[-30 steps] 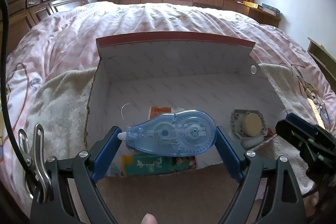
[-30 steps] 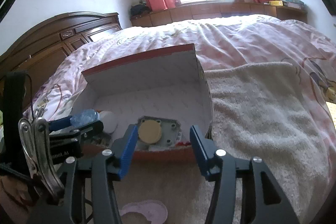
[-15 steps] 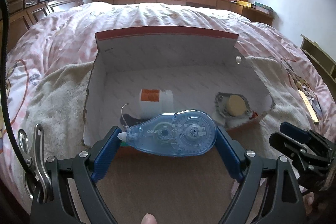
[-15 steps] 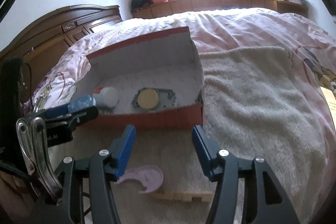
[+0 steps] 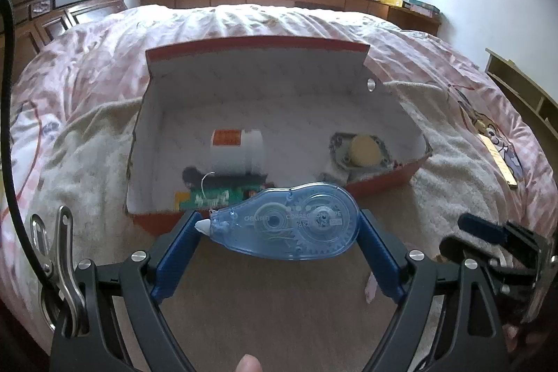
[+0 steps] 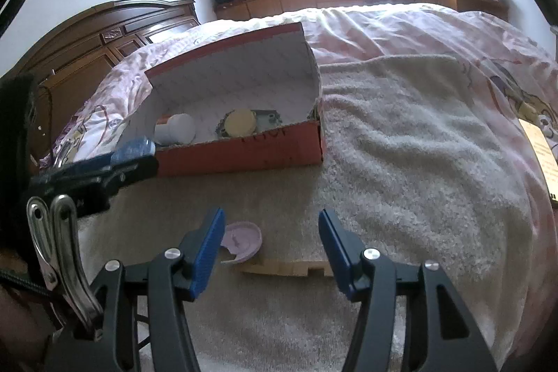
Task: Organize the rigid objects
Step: 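Lower the tape dispenser into the box and open the left tool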
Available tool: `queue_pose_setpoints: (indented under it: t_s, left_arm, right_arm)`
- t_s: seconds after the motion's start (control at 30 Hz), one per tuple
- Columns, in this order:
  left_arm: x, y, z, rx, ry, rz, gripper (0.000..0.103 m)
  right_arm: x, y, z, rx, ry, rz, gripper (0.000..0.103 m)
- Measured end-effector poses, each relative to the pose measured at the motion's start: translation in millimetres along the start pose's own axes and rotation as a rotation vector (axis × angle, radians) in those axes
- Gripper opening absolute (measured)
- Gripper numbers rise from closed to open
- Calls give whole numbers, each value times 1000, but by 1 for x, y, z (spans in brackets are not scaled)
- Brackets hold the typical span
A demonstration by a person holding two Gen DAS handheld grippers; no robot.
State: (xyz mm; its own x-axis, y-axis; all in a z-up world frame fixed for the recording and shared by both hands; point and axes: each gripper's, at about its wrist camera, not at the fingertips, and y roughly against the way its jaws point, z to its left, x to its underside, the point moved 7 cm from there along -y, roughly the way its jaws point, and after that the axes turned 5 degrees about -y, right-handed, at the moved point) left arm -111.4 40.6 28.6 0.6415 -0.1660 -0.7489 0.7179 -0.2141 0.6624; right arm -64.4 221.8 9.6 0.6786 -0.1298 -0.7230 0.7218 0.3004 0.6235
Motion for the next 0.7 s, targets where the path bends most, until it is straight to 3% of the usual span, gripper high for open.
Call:
queue_pose_setpoints:
  t_s: [0.37, 0.53, 0.7]
  left_arm:
    - [-26, -33, 24, -74, 32, 7, 90]
    - [-21, -41, 25, -49, 48, 33, 90]
    - [-22, -38, 24, -64, 35, 0, 91]
  right_arm:
    - [5, -1, 0, -6, -14, 7, 59]
    - [8, -5, -2, -5, -23, 20, 59]
    - [10, -7, 0, -8, -18, 28, 59]
